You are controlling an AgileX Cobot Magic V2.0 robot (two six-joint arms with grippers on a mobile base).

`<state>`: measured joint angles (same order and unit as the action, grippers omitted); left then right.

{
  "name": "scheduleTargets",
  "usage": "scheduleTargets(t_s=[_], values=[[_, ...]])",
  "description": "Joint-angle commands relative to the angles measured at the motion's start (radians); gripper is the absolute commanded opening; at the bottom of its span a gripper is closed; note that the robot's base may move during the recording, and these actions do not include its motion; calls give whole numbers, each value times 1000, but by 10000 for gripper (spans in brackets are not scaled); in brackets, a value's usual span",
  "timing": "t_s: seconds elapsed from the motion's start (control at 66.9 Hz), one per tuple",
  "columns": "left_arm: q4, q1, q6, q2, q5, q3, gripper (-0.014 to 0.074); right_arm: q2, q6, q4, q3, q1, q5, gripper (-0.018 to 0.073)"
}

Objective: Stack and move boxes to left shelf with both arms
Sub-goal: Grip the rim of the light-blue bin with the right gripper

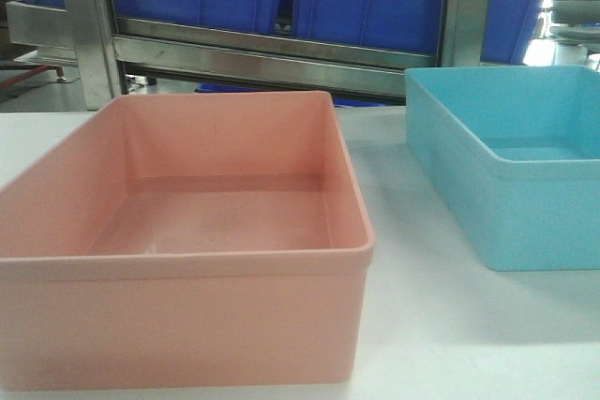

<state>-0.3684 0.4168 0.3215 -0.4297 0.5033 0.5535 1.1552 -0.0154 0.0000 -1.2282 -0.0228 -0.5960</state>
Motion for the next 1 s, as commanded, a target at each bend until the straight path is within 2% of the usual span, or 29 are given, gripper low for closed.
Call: scheduleTargets(t_s=[0.0, 0.134, 0.224, 0.374, 0.463, 0.598, 0.777, 0.986], values=[[-20, 8, -2, -4, -83, 28, -10, 61, -6, -47, -120, 28, -38, 502], [-20, 8, -2, -4, -83, 28, -10, 201, -10, -39, -260, 132, -184, 500], [-20, 8, -2, -4, -82, 28, -10, 295, -125, 0, -357, 205, -302, 500], [-20, 8, -2, -4, -64, 28, -10, 462, -333, 230, -467, 298, -420, 500], [-20, 8, -2, -4, -55, 28, -10, 541, -401, 307, -497, 318, -406, 503], [-20, 8, -2, -4, -45, 28, -10, 642, -423, 308, -515, 319, -357, 544], [-20, 8, -2, -4, -45, 28, -10, 762, -487, 305, -515, 319, -292, 544], [-20, 8, -2, -4, -45, 28, -10, 869, -496, 285, -515, 319, -236, 540]])
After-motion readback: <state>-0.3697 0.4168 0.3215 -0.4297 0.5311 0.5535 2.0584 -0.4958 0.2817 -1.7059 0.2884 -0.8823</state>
